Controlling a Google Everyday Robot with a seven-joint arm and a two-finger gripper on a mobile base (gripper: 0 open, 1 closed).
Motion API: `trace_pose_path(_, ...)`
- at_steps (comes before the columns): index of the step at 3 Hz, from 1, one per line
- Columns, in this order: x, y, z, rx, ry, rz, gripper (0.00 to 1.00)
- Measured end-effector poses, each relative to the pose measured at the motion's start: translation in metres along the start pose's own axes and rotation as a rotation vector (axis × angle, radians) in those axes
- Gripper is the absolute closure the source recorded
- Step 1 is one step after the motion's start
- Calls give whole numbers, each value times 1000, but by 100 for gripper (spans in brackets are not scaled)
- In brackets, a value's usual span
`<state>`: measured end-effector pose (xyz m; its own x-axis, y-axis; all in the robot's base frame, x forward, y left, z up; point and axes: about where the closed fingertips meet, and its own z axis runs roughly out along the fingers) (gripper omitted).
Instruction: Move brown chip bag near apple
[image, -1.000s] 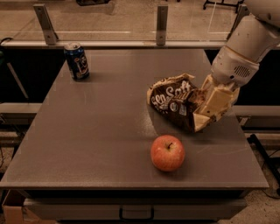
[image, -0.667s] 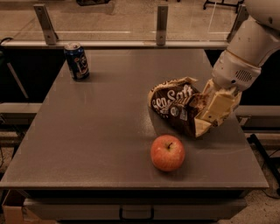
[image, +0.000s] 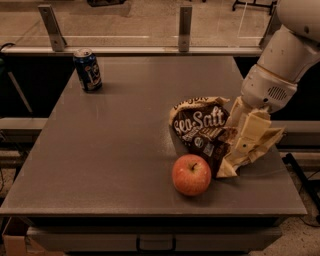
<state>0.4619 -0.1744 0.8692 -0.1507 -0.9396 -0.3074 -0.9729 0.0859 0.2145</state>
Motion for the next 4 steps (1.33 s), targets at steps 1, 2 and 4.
trace_pose_path(1, 0, -1, -2, 6, 13, -1, 0)
trace_pose_path(2, 4, -9, -21, 68, 42, -1, 0)
trace_pose_path(4, -63, -28, -181, 514, -74, -77, 0)
